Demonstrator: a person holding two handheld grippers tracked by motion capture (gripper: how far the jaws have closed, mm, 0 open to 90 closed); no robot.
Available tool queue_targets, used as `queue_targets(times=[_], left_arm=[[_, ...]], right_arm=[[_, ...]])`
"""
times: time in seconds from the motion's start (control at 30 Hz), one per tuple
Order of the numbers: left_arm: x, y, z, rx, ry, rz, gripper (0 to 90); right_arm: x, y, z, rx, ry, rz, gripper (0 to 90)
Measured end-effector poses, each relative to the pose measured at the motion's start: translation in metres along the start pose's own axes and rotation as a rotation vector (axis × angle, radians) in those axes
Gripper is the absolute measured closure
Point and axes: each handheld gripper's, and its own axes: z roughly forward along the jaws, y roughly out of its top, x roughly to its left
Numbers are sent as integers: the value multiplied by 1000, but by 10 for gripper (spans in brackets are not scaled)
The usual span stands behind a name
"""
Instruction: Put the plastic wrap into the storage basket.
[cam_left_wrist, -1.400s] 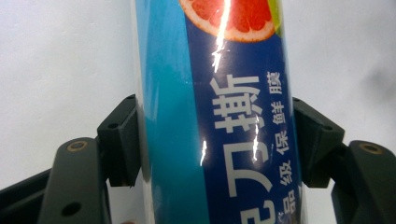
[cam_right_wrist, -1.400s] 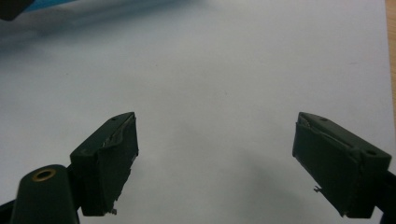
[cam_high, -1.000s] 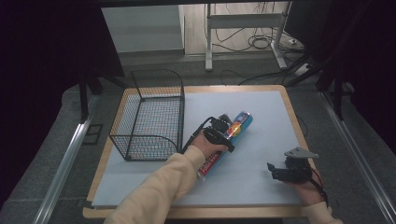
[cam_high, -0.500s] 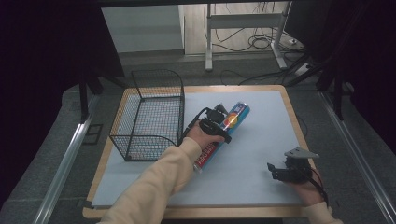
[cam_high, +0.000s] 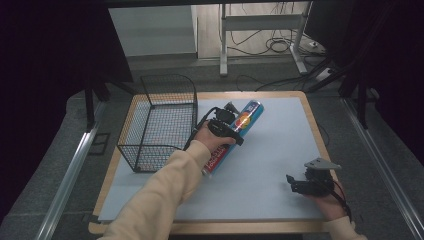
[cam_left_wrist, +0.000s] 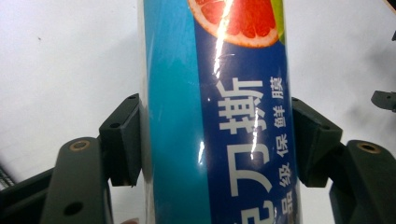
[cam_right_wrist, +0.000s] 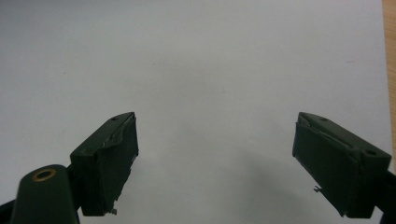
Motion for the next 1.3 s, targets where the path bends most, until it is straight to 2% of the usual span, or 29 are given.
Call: queue_targets(times=[0.3,0.4,0.63,0.77,0.87,1.03,1.3], left_arm=[[6,5,-13,-10,10,-2,316],[9,7,-19,-18,-1,-12,316],[17,15,-37,-39,23,-12,316],[22,17,-47,-49,26,-28,317],[25,19,-53,-58,44,-25,317],[34,21,-63,-67,50,-26,317],[48,23,-73,-89,46,-63,317]], right_arm=[[-1,0,0,1,-4,5,142],[-1,0,0,1,-2,5,142],[-1,0,0,-2,-3,4,142],[-1,0,1,1,0,4,142],[-1,0,1,2,1,4,142],[-1,0,0,1,-1,9,142],[-2,0,0,-1,-2,14,142]])
